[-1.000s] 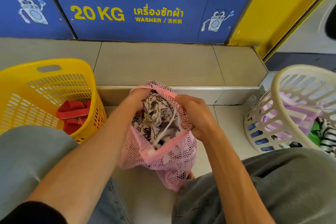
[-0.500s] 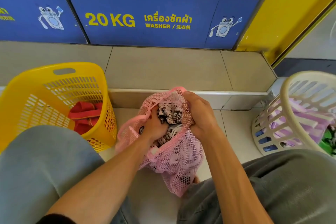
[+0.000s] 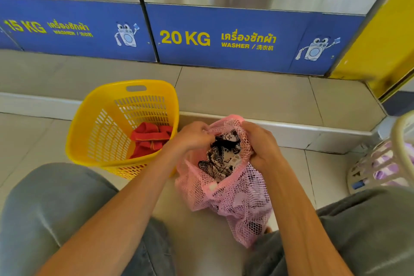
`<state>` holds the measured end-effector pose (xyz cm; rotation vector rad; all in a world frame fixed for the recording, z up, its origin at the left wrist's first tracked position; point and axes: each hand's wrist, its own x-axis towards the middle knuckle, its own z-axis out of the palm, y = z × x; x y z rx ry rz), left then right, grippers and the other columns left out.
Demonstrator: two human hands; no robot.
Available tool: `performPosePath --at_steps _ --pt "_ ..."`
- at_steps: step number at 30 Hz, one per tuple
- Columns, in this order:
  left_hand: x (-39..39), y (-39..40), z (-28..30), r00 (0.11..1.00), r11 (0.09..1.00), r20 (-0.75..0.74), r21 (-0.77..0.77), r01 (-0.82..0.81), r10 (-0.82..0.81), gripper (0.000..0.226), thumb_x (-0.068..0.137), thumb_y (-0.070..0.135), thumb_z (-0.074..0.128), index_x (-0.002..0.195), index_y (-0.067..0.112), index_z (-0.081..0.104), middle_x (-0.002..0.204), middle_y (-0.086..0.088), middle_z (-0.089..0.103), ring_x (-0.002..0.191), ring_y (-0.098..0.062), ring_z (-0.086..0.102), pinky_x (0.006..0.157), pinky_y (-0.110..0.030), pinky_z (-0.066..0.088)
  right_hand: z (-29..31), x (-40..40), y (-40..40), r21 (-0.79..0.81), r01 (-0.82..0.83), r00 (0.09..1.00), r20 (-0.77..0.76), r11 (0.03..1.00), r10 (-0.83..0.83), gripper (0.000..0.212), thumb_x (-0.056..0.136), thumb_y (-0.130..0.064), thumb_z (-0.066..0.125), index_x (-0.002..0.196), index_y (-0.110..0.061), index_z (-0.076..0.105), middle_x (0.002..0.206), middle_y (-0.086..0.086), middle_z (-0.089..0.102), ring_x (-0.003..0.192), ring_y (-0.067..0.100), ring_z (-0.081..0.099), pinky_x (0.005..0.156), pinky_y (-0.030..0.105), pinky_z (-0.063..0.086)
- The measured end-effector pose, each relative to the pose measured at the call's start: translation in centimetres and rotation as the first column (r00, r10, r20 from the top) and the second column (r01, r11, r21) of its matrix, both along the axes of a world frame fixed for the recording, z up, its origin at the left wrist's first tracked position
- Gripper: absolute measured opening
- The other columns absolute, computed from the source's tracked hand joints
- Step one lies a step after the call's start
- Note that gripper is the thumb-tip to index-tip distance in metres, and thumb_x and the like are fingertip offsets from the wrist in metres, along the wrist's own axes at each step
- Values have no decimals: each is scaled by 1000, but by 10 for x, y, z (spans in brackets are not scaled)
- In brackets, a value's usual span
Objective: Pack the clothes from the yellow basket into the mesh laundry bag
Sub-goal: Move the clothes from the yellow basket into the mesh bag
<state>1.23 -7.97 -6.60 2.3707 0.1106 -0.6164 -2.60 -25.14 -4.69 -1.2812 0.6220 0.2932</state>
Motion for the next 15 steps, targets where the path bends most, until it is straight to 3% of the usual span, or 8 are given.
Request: performPosePath --at_steps 2,3,5,6,9,12,14,15 --pt "4 18 19 991 990 73 -90 -104 111 32 90 17 62 121 15 68 113 2 70 100 -16 67 93 -35 54 1 1 10 19 -20 1000 -14 1000 20 14 100 -17 62 101 -5 69 104 25 70 93 33 65 97 70 52" --pt "5 29 28 981 976 79 -143 -163 175 27 89 10 60 113 15 69 102 1 73 85 -13 69 80 -31 57 0 2 15 38 -25 999 -21 999 26 14 100 -16 62 102 -4 68 107 29 71 94 34 66 99 69 52" --pt "9 50 37 957 947 92 -198 -254 275 20 87 5 58 98 17 69 80 0 72 62 -11 65 58 -23 51 -1 3 22 83 -24 999 -42 996 28 14 102 -15 60 103 -3 67 114 31 72 99 35 67 102 65 53" --pt "11 61 39 941 934 114 -208 -290 317 18 86 5 59 94 18 69 74 0 69 60 -12 63 57 -23 49 -3 5 24 102 -21 999 -48 995 26 13 102 -14 60 103 -2 66 115 29 72 101 36 68 104 64 52" --pt "21 87 32 899 910 163 -163 -381 406 16 83 7 58 85 21 66 72 -2 65 67 -17 62 67 -31 52 -8 7 30 105 -9 997 -77 994 17 15 101 -14 62 107 -2 67 119 26 75 111 41 71 104 65 52" --pt "36 102 4 916 924 127 -17 -382 381 13 80 8 53 76 16 63 73 -7 60 76 -28 62 65 -33 49 -12 9 33 87 -20 995 -97 996 28 17 101 -15 61 111 -2 66 111 25 77 99 36 72 104 63 52" --pt "45 107 -22 911 914 101 37 -405 399 13 76 11 57 87 9 64 80 -15 64 90 -36 66 64 -36 49 -18 13 35 86 -12 993 -115 996 22 21 100 -15 62 116 -1 66 123 28 73 107 39 71 105 66 50" --pt "49 110 -35 897 900 104 35 -435 430 28 75 15 60 102 8 64 95 -17 68 100 -38 65 73 -40 52 -21 15 35 95 -9 993 -117 995 20 23 100 -15 63 117 -1 66 125 28 72 114 42 71 105 66 50"
